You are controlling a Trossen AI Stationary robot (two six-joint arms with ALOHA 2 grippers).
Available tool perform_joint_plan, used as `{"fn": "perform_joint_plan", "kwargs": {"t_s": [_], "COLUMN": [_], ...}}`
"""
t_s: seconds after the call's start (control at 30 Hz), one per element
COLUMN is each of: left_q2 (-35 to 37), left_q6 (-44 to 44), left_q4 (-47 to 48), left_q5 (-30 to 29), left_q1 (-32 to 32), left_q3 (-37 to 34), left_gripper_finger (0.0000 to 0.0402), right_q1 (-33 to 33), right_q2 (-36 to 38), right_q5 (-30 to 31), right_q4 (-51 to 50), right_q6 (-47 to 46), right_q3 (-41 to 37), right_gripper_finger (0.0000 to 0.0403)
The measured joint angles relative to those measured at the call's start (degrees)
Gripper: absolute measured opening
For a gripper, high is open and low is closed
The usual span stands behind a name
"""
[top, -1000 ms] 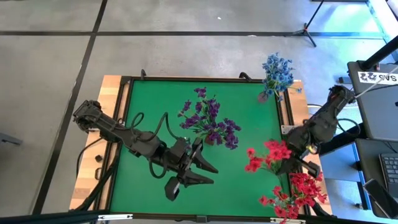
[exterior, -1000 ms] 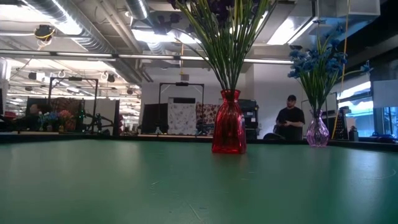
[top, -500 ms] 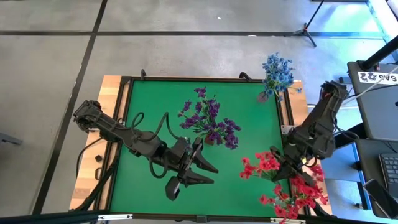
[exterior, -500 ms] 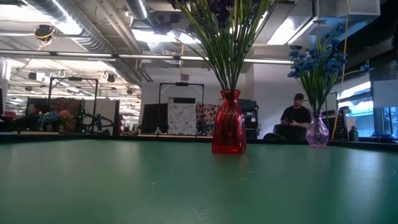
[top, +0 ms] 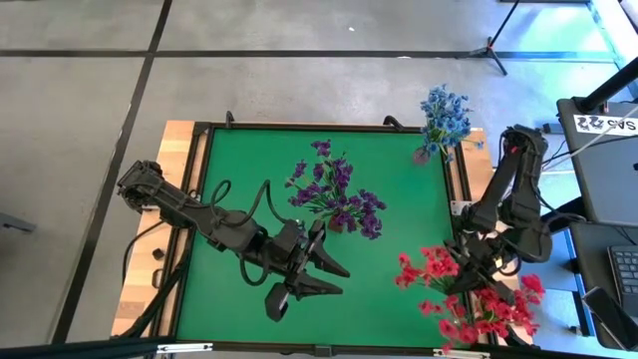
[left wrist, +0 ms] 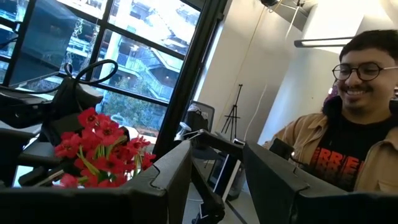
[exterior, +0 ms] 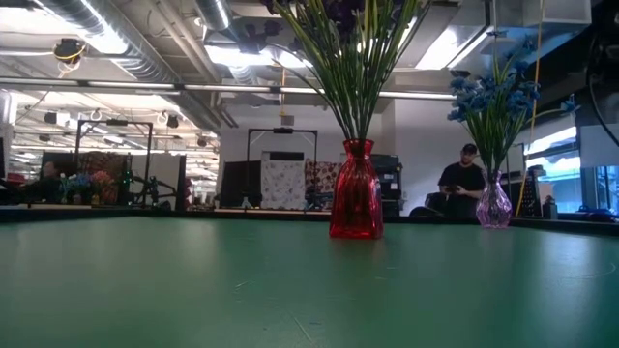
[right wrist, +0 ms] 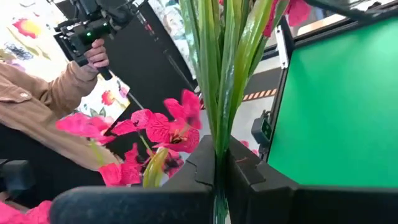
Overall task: Sort flowers into vase by color
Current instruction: Put the red flowers into the transparent vase
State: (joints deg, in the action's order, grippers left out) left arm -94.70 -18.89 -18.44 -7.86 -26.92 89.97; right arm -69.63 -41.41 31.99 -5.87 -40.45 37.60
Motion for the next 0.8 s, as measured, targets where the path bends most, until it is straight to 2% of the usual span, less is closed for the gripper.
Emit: {"fn": "perform_joint_plan", "kwargs": {"t_s": [0.13,0.23,0.63,0.8], "left_q2": [0.0,0.0,0.0,0.0], "left_q6": [-0.1,-0.1,-0.6,-1.5], "left_q4": [0.0,0.0,0.0,0.0], "left_q5": [0.0,0.0,-0.2,-0.3], "left_q1": [0.0,0.0,0.0,0.3], "left_q3": [0.0,0.0,0.0,0.0], "left_gripper_finger": [0.0143,0.0143,0.0143,0.0143], "right_q1": [-2.3,-2.9,-2.7,-2.7], "right_q2": [0.0,0.0,0.0,0.0], "right_q5": [3.6,3.9,-4.2,-7.4], "right_q4": [0.4,2.5,26.5,28.8], "right_q6": [1.8,4.0,13.0,17.2], "right_q3": [0.0,-0.1,-11.2,-12.5], "right_gripper_finger": [0.001,0.001,0.001,0.001]}}
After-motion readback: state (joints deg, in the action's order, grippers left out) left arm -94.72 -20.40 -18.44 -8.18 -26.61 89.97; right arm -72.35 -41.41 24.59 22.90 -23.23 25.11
